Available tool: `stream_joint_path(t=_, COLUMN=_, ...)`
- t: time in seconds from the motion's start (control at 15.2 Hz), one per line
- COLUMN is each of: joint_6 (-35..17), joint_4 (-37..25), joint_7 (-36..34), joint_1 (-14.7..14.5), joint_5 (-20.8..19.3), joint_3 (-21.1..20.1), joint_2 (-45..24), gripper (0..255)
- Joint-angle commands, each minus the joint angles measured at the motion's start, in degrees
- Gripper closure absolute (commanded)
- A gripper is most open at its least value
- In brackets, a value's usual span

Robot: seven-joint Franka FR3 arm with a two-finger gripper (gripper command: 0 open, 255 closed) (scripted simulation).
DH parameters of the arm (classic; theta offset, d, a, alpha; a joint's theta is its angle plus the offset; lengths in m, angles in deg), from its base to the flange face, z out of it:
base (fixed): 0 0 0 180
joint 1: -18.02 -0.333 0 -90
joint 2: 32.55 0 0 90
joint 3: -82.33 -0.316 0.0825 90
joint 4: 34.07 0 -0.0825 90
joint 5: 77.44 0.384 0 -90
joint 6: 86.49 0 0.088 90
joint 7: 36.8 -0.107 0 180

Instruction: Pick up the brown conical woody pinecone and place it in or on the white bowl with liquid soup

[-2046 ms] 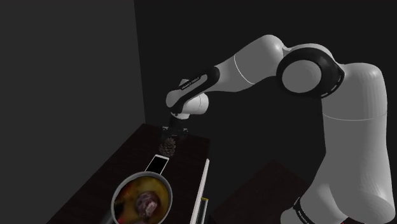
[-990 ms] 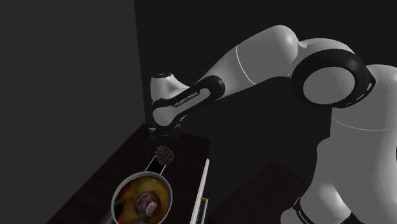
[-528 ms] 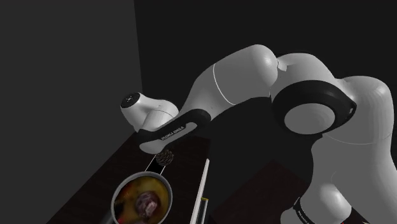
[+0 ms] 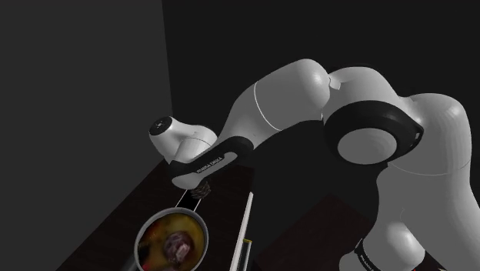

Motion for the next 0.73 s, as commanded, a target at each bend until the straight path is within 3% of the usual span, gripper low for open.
stream_joint_path(t=0.0, joint_6=0.1, joint_4=0.0, joint_7=0.0, joint_1=0.0, joint_5=0.0, joint_3=0.0, joint_2=0.0, gripper=0)
stream_joint_path(t=0.07, joint_6=0.1, joint_4=0.0, joint_7=0.0, joint_1=0.0, joint_5=0.0, joint_3=0.0, joint_2=0.0, gripper=0)
stream_joint_path(t=0.13, joint_6=0.1, joint_4=0.0, joint_7=0.0, joint_1=0.0, joint_5=0.0, joint_3=0.0, joint_2=0.0, gripper=255)
stream_joint_path(t=0.66, joint_6=0.1, joint_4=-0.2, joint_7=0.0, joint_1=0.1, joint_5=0.0, joint_3=0.0, joint_2=-0.2, gripper=255)
